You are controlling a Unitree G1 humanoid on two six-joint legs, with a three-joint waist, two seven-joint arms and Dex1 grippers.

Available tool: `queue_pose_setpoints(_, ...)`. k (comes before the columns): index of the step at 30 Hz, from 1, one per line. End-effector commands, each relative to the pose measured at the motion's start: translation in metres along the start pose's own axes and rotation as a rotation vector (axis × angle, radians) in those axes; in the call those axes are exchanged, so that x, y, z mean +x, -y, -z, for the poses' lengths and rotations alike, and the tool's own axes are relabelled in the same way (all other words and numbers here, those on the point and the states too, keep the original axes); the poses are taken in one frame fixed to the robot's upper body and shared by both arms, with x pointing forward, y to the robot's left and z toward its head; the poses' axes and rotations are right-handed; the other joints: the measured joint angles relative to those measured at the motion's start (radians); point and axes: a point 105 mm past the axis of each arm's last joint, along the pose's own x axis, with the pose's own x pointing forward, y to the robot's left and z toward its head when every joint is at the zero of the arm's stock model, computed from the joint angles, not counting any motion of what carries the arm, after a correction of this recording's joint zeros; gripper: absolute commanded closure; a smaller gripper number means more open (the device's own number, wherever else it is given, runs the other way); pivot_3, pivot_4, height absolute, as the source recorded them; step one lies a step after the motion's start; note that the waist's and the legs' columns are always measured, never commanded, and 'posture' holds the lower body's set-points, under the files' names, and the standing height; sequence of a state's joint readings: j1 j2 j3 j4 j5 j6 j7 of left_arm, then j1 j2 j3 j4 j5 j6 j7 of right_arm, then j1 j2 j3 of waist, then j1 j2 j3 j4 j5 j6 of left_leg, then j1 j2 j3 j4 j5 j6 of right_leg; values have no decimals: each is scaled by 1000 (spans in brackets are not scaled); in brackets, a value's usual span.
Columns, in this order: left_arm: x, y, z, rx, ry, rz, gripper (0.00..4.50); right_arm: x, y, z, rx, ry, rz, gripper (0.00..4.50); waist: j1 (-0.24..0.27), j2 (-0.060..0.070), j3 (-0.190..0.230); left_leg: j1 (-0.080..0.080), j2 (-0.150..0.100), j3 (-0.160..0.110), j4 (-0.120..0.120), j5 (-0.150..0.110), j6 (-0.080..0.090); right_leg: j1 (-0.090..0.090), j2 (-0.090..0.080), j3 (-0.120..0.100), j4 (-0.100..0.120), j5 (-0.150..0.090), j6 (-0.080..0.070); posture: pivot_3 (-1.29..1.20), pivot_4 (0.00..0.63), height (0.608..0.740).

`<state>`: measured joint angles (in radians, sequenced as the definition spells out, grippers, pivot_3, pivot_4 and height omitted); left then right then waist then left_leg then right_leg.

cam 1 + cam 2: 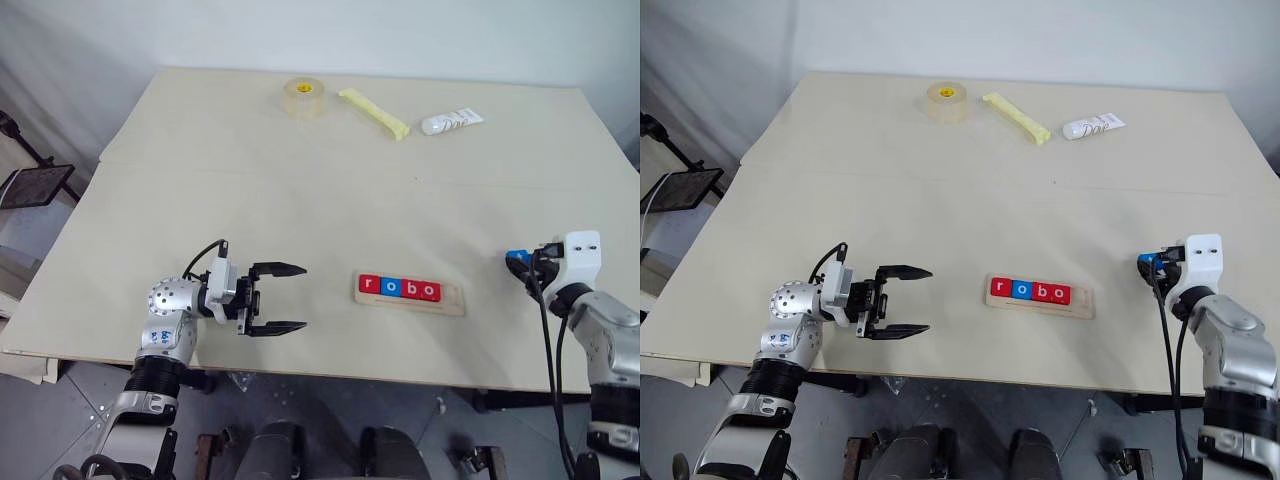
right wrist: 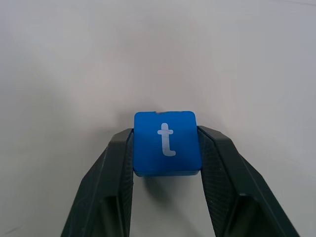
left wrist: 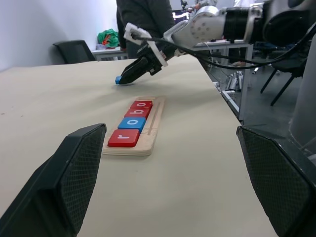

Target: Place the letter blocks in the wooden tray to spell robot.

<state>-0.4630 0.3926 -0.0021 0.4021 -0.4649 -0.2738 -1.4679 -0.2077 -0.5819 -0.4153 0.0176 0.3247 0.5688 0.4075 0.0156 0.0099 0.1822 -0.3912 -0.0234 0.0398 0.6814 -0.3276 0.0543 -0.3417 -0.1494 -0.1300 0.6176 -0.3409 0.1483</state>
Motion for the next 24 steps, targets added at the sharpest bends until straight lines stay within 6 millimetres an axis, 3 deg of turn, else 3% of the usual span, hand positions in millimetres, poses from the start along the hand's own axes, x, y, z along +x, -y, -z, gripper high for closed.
queue_pose_setpoints(1,-1,-1,-5,25,5,11,0,-27,-13,-17,8,67,27,3034,4,0,0,0,0,0,0,0,0,0,0,0,0,0,0,0,150,740)
queue_pose_setpoints(6,2,-4,-4,21,9,25,0,-48,-27,0,59,41,69,3034,6,0,0,0,0,0,0,0,0,0,0,1,0,0,0,0,150,740)
queue_pose_setpoints(14,8,-8,-5,27,22,48,0,-52,-33,16,94,10,87,3034,6,0,0,1,-1,0,0,0,0,0,0,2,1,0,0,0,150,740)
queue_pose_setpoints(15,8,-8,-6,28,21,50,0,-53,-34,17,93,13,85,2474,6,0,0,1,-1,0,0,0,0,-1,0,2,1,0,0,0,150,740)
queue_pose_setpoints(17,8,-9,-6,29,20,51,0,-54,-38,15,122,33,55,2032,6,0,0,1,-1,1,0,0,0,0,0,2,1,0,0,0,150,740)
queue_pose_setpoints(23,6,-8,-7,32,18,47,0,-69,-36,6,28,25,-23,33,8,0,0,1,-1,0,0,0,0,0,0,2,1,0,0,0,150,740)
queue_pose_setpoints(24,6,-7,-7,32,18,47,0,-72,-37,4,-1,15,-59,33,8,0,0,1,-2,0,0,0,0,0,0,2,1,0,0,0,150,740)
